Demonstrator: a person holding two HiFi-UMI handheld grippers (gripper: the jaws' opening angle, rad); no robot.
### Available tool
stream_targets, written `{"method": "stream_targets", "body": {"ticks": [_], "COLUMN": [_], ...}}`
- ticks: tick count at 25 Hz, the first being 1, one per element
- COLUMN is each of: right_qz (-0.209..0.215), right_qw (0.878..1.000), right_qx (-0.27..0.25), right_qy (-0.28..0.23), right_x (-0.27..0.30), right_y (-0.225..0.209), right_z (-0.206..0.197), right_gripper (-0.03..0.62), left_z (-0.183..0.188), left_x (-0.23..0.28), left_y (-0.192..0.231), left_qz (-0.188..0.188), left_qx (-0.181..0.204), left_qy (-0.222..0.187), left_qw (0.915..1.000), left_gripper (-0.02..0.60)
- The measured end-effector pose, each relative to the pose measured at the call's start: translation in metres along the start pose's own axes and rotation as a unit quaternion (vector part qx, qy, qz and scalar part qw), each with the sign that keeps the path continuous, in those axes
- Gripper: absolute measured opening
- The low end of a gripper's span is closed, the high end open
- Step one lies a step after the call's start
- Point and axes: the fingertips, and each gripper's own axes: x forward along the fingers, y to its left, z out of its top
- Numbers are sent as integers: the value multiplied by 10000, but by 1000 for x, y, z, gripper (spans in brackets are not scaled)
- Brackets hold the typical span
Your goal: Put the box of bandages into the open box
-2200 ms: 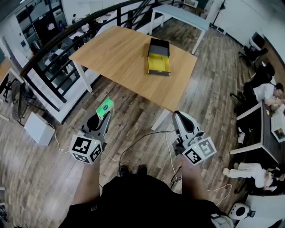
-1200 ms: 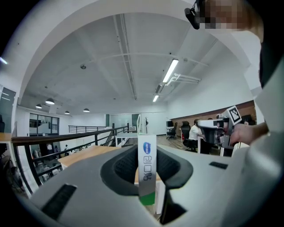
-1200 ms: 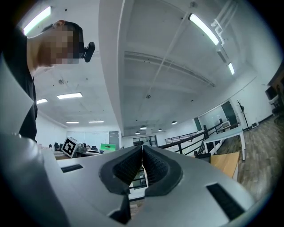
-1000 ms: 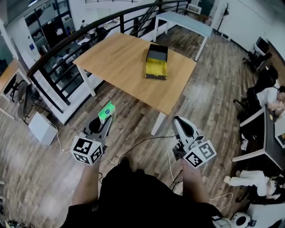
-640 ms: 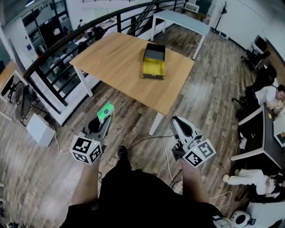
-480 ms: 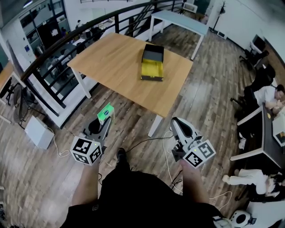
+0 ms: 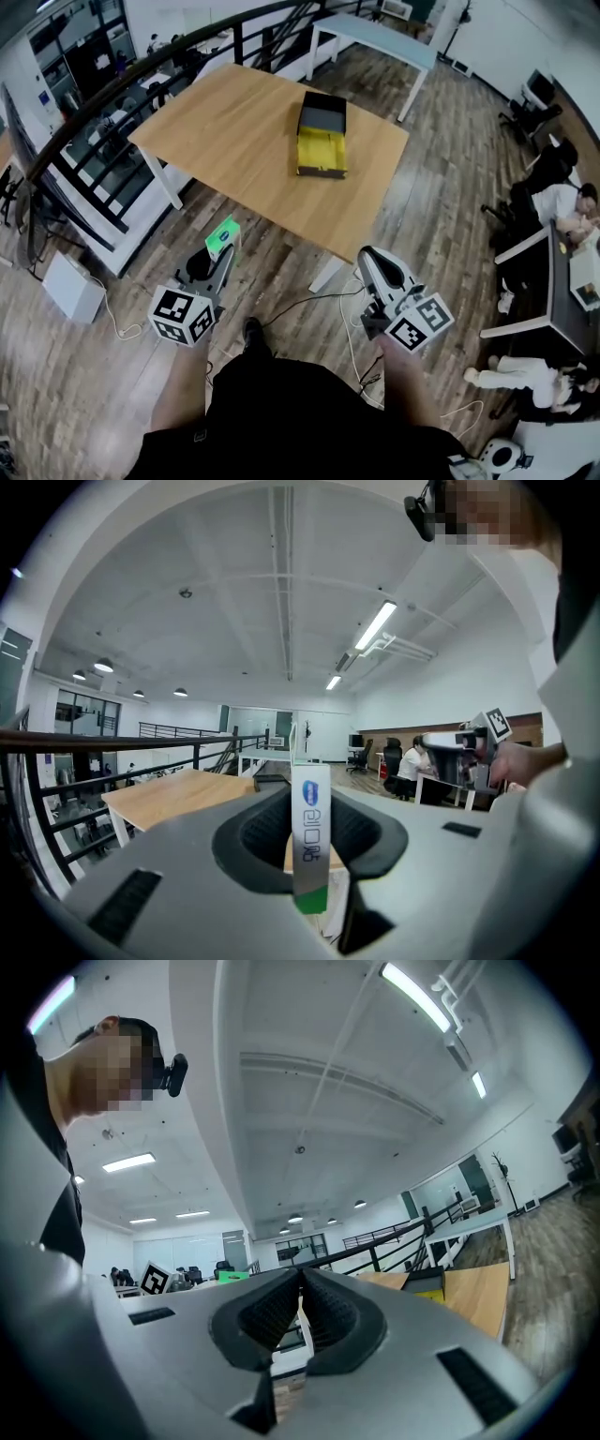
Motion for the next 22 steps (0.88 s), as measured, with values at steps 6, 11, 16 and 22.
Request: {"method": "stream_targets", "body": {"ticks": [6, 11, 16, 22], "right_qz": [-83, -128, -123, -118], "right_qw": [9999, 9997, 9996, 9995], "right_qx": [37, 40, -9, -58], "right_qy": [125, 209, 273, 285], "right_x": [58, 102, 148, 188], "right_y": [-14, -21, -20, -7], "right_z": [-4, -7, -9, -6], "right_gripper": [38, 38, 38, 38], "left_z": [-4, -4, -3, 6], "left_x": [28, 43, 49, 45], "left_y": [51, 92, 129, 169], "left_qz": [-84, -88, -105, -111], "left_qx": [-156, -183, -198, -168], "left_qy": [79, 81, 53, -5], "left_qw": [9998, 9998, 9997, 9998], "left_gripper": [97, 97, 97, 97]}}
